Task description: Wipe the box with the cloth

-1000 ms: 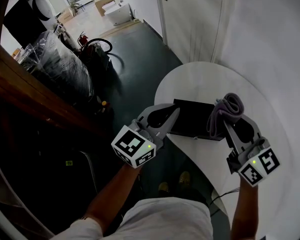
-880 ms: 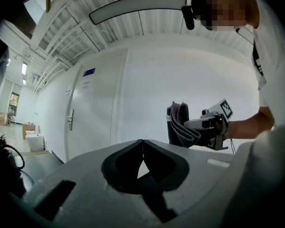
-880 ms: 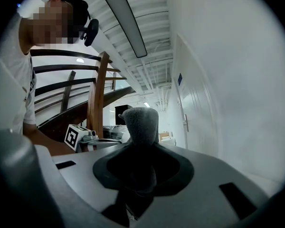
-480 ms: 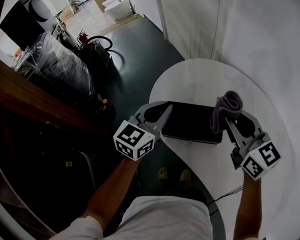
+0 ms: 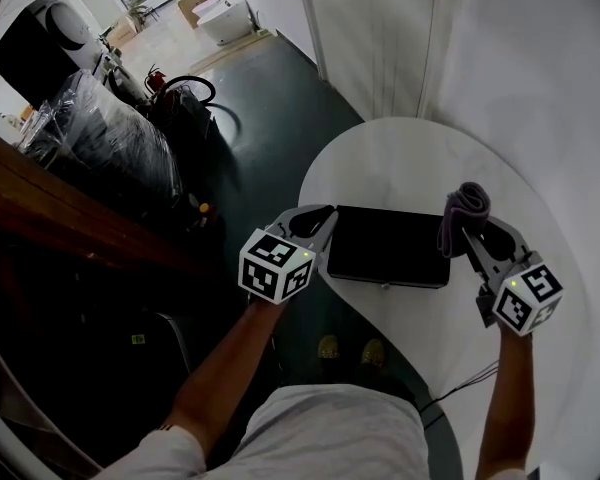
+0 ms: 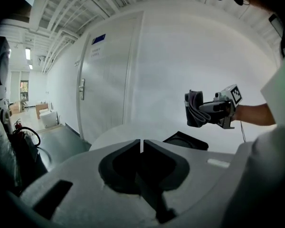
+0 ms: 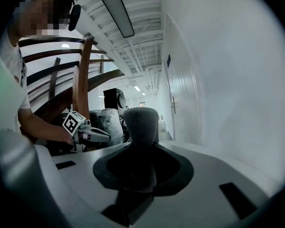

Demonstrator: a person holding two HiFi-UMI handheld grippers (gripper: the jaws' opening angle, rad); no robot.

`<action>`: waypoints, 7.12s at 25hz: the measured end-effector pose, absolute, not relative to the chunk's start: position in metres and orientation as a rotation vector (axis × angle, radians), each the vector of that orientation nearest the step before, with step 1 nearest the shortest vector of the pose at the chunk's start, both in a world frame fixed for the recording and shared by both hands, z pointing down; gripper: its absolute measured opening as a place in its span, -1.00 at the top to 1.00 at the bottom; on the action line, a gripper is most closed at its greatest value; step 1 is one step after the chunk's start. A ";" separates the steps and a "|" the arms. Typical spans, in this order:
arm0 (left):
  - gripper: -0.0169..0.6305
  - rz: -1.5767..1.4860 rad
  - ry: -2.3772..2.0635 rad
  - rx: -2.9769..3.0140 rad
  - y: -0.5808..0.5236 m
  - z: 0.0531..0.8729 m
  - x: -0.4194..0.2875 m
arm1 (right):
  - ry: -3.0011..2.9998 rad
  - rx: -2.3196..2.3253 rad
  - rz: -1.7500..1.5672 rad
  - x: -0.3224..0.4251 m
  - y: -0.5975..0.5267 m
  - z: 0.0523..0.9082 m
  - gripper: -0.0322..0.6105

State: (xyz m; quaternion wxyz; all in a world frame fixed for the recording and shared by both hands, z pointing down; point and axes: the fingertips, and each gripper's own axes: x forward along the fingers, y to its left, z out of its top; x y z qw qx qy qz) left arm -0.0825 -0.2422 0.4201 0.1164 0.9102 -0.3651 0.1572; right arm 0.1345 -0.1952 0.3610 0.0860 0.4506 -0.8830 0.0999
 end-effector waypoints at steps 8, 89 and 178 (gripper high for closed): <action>0.65 0.563 -1.048 2.542 -0.247 0.452 -0.089 | -2.513 1.394 0.378 0.167 -0.207 0.401 0.60; 0.60 0.645 -1.055 2.299 -0.250 0.494 -0.077 | -2.432 1.211 0.656 0.191 -0.215 0.497 0.60; 0.60 0.614 -1.049 2.306 -0.249 0.493 -0.077 | -2.415 1.126 0.600 0.172 -0.123 0.506 0.60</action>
